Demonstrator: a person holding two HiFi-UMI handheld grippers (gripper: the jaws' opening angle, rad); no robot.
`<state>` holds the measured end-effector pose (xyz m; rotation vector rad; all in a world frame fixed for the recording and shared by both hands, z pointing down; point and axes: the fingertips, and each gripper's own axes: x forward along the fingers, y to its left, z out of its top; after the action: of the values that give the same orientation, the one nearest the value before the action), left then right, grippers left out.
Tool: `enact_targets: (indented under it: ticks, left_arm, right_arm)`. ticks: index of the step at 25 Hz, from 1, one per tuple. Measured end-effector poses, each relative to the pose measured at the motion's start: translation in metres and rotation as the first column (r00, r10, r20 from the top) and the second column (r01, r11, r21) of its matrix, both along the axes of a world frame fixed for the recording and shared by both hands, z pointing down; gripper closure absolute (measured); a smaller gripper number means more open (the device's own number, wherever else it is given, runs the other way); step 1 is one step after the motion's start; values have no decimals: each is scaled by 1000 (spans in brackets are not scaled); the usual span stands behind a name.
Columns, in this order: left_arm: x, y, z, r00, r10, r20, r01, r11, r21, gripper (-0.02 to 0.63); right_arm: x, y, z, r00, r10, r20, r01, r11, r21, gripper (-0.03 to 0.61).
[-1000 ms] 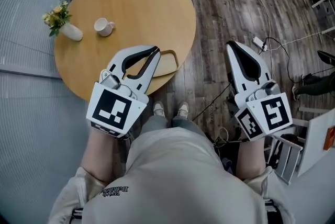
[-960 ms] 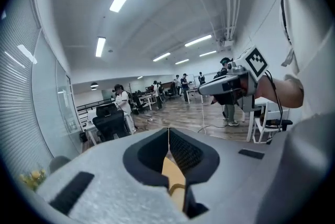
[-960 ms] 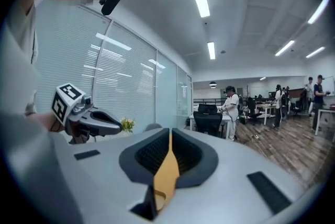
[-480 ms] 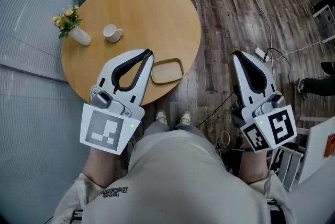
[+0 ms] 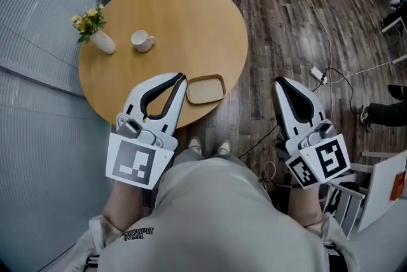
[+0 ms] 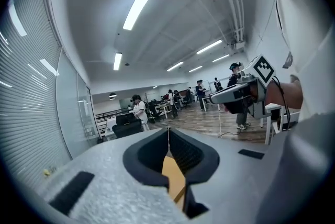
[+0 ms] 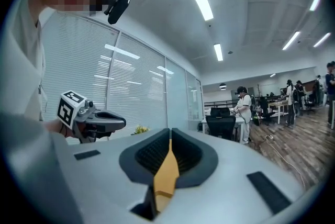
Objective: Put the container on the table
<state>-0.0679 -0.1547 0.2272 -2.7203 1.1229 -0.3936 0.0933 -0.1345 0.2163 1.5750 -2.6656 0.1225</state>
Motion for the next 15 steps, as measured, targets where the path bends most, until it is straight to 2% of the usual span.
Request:
enact_targets:
  ticks: [8, 15]
  left_arm:
    - [-4, 10, 4, 1000, -16, -4, 16, 1000, -8, 588]
    - [2, 2, 8, 1000, 1, 8, -1, 999, -37, 586]
  right_arm:
    - [-7, 4, 4, 1000, -12, -14, 12, 1000, 12, 543]
    - [0, -3, -3, 1000, 20, -1, -20, 1000, 13, 543]
